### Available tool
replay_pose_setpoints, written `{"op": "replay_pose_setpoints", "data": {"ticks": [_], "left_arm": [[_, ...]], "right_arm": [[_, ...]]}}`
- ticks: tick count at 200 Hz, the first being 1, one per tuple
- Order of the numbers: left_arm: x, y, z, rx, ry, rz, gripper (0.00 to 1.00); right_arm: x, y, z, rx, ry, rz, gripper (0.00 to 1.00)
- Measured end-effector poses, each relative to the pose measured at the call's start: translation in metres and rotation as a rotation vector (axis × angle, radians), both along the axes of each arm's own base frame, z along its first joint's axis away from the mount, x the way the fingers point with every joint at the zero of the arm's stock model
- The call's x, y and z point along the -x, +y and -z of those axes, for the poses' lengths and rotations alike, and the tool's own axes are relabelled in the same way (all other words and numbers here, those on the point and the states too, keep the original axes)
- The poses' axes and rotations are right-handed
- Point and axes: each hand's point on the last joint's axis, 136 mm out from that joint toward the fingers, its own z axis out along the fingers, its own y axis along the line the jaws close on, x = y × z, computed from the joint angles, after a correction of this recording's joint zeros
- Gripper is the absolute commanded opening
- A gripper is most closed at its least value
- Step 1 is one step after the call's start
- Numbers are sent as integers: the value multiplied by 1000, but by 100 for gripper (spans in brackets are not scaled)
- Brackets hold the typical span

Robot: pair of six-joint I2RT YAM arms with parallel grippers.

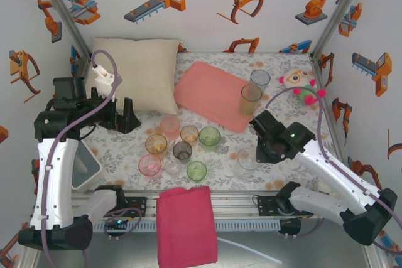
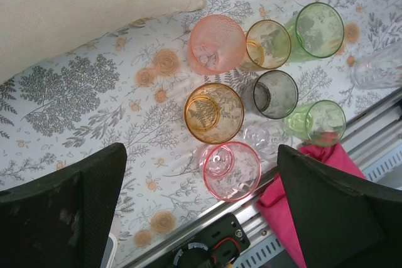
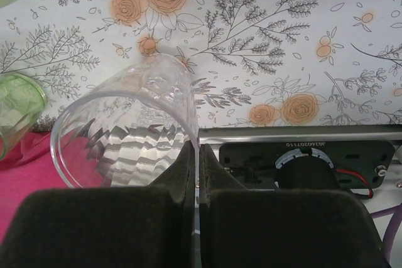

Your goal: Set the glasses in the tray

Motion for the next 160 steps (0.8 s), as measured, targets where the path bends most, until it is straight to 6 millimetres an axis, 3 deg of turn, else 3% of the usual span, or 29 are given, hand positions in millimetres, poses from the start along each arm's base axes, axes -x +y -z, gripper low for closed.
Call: {"op": "replay_pose_setpoints", "data": {"ticks": [90, 160], "left_arm": [[1, 0, -1, 0, -3, 0, 97], [1, 1, -1, -2, -7, -2, 97]], "right_arm": [[-3, 0, -5, 1, -14, 0, 0], [-13, 5, -23, -7, -57, -9, 0]]}}
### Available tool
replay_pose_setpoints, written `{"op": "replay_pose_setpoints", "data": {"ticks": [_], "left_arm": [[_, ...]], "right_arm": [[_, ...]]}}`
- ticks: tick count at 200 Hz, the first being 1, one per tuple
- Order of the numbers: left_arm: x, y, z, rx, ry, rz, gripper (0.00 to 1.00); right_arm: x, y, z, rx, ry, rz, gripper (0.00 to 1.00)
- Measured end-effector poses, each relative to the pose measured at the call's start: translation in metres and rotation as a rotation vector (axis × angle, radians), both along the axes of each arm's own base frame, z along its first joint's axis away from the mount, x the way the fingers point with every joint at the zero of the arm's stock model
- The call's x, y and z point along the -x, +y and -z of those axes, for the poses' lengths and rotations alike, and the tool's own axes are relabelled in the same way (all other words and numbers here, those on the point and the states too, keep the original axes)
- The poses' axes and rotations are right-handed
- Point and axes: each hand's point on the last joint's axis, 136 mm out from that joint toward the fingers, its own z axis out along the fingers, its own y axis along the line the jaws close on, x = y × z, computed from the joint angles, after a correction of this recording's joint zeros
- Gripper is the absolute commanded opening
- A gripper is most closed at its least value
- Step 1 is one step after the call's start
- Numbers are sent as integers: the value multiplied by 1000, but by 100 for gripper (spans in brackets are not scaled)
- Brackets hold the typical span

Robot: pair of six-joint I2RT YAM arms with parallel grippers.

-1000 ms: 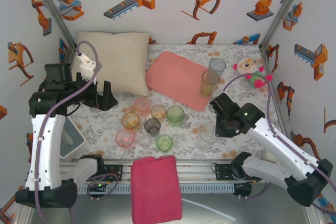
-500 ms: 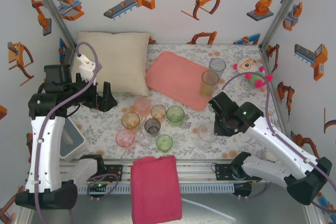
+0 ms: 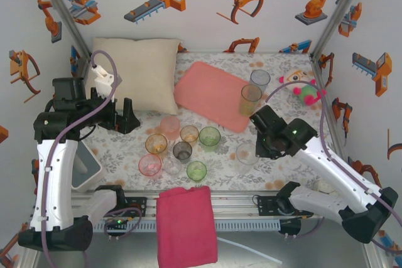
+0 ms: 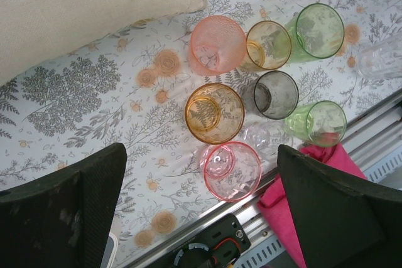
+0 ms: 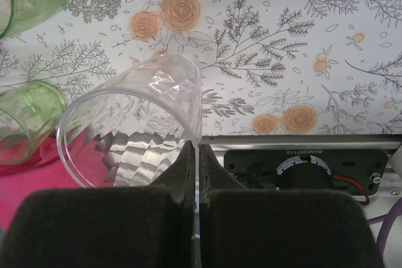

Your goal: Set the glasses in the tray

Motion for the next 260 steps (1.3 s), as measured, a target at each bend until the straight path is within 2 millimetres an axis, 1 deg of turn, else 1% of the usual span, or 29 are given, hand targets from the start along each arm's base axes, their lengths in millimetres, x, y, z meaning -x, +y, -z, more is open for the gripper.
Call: {"op": "replay_pose_setpoints", "data": {"ticks": [50, 99, 116, 188, 222, 260], "left_arm": [[0, 0, 0, 0, 0, 0, 97], [1, 0, 1, 0, 1, 0, 97], [1, 0, 2, 0, 2, 0, 97], [2, 1, 4, -2, 6, -2, 97], [2, 1, 4, -3, 7, -3, 97], [0, 1, 6, -6, 13, -6, 97]], "right_arm": [[-16, 7, -16, 26, -33, -16, 0], [-44, 19, -37, 68, -82, -40, 0], [-55, 22, -41, 77, -100, -41, 0], [-102, 19, -37, 78, -149, 11, 0], [-118, 17, -38, 66, -178, 37, 0], [-135, 19, -37, 49, -195, 50, 0]]}}
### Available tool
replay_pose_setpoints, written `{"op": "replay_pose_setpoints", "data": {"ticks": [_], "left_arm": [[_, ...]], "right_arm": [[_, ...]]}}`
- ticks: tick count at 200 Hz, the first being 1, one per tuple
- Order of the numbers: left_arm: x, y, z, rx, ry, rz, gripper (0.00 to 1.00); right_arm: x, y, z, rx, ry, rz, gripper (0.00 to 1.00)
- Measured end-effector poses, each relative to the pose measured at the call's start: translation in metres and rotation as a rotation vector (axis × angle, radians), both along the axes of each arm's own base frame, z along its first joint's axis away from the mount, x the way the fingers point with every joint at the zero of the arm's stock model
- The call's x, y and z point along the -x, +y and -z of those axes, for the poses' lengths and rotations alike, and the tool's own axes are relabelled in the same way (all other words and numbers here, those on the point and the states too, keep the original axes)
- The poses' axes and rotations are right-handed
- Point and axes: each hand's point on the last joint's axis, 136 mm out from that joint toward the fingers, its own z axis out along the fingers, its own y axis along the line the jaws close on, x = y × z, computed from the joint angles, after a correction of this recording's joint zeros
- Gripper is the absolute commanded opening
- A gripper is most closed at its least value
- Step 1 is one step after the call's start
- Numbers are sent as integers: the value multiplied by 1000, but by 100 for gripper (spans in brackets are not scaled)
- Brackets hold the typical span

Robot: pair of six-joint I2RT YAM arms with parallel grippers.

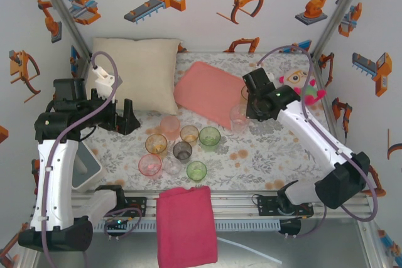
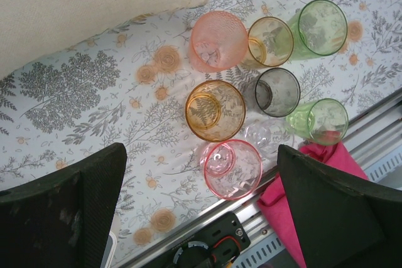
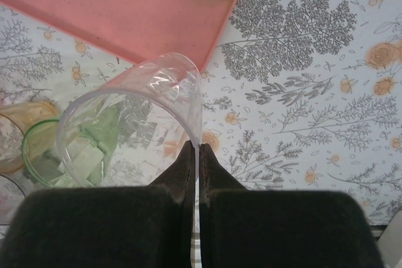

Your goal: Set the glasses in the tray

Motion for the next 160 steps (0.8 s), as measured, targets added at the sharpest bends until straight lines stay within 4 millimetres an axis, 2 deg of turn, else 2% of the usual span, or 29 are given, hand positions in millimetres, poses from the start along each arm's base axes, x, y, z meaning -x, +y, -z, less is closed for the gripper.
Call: {"op": "replay_pose_setpoints", "data": {"ticks": [52, 100, 160], "left_arm": [[-1, 2, 1, -7, 0, -7, 97], [-1, 2, 1, -8, 0, -7, 97], [-1, 2, 1, -8, 0, -7, 97]], "right_arm": [[-15, 0, 5, -23, -9, 16, 0], [-19, 0, 13, -19, 12, 17, 0], [-26, -2, 14, -27, -8, 23, 0]]}}
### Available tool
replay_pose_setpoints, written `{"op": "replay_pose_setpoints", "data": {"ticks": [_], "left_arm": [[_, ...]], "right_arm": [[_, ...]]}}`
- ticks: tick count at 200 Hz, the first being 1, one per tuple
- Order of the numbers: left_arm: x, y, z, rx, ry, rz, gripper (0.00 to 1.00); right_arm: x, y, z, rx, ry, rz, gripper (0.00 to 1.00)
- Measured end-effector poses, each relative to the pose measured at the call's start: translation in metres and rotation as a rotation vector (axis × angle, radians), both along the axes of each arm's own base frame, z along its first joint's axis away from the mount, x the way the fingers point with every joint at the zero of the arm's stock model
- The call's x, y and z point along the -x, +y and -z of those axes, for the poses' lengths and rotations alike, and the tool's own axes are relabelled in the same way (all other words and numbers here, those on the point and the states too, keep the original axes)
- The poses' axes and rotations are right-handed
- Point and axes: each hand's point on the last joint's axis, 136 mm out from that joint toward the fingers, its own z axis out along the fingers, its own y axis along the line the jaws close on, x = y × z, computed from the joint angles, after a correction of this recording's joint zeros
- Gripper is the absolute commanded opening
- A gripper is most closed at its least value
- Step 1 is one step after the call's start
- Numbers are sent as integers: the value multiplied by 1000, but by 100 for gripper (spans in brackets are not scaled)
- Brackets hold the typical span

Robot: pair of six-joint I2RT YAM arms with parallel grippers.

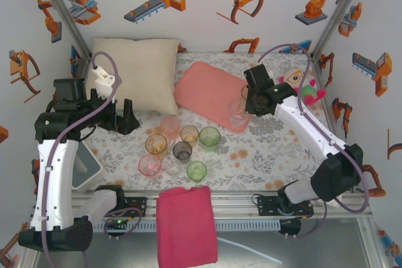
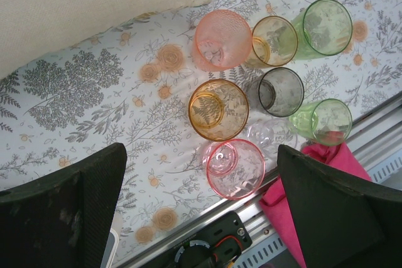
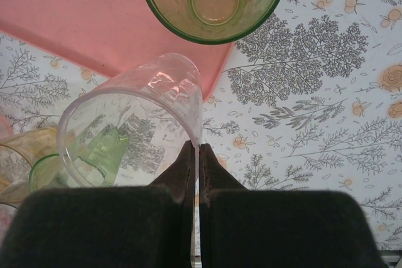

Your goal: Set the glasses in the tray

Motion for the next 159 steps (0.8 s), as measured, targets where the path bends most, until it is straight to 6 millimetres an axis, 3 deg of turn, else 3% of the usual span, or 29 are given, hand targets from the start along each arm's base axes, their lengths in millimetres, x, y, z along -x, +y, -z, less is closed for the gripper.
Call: {"op": "replay_pose_setpoints", "data": {"ticks": [159], "left_arm": [[1, 1, 6, -3, 14, -2, 97]], "right_arm": [[-8, 5, 16, 10, 24, -8, 0]]}}
